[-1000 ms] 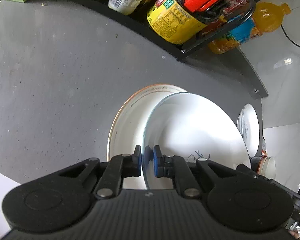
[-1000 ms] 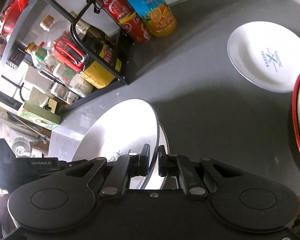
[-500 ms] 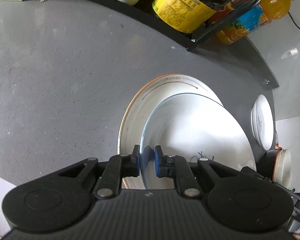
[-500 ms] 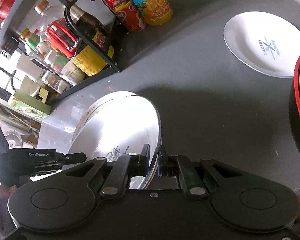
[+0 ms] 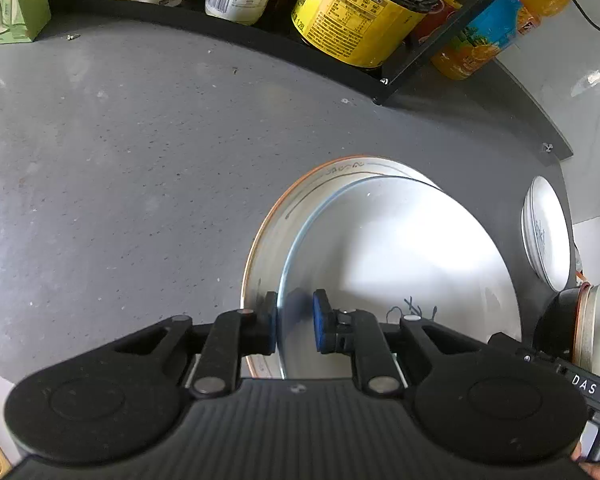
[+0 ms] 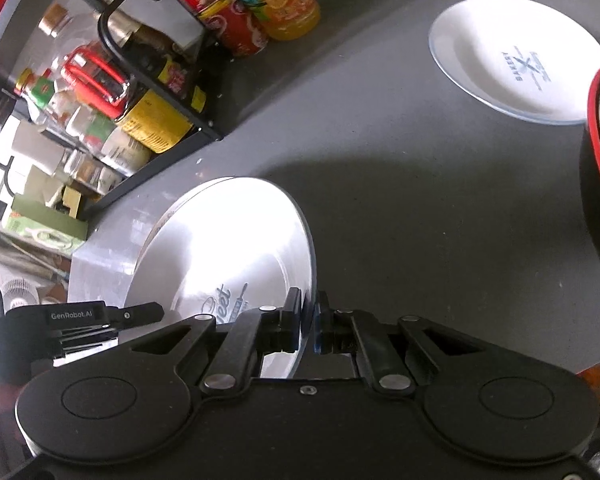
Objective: Organize plates and bowls
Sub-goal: 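Lift the 'Sweet' plate with both tools and carry it over the large oval plate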
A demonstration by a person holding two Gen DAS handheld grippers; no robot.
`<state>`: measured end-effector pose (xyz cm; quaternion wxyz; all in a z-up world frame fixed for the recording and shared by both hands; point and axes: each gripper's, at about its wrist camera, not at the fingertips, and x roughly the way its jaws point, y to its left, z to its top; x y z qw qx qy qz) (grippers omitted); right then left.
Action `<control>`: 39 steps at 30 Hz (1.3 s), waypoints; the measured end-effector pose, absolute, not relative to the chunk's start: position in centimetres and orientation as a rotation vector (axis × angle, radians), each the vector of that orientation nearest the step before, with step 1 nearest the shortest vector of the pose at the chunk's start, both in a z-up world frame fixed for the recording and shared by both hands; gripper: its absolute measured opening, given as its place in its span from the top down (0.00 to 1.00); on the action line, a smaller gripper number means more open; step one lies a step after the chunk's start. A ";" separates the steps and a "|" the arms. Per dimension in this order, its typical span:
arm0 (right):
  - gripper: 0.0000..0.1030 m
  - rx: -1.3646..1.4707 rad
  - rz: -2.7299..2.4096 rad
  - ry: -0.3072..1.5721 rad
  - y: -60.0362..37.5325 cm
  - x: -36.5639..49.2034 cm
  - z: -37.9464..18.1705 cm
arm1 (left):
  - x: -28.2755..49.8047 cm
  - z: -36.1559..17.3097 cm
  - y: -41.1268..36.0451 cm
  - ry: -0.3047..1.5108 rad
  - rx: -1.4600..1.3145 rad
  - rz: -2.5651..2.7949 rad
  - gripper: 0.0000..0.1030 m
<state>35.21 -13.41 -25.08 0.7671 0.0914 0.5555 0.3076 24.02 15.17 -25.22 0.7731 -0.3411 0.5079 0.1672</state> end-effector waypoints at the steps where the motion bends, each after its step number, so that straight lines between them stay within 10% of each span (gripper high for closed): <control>1: 0.94 0.199 0.664 1.205 -13.5 35.1 -25.2 | 24.1 -25.3 15.2 1.102 -0.742 0.360 0.85; 26: 0.96 0.208 0.652 1.160 -13.1 35.4 -25.0 | 26.1 -22.8 16.5 1.188 -0.688 0.373 0.66; 31: 0.95 0.205 0.646 1.166 -12.9 35.3 -25.3 | 24.3 -20.9 17.2 1.111 -0.684 0.482 0.35; 39: 0.94 0.183 0.640 1.166 -12.6 35.2 -25.9 | 23.7 -23.0 17.6 1.127 -0.714 0.499 0.32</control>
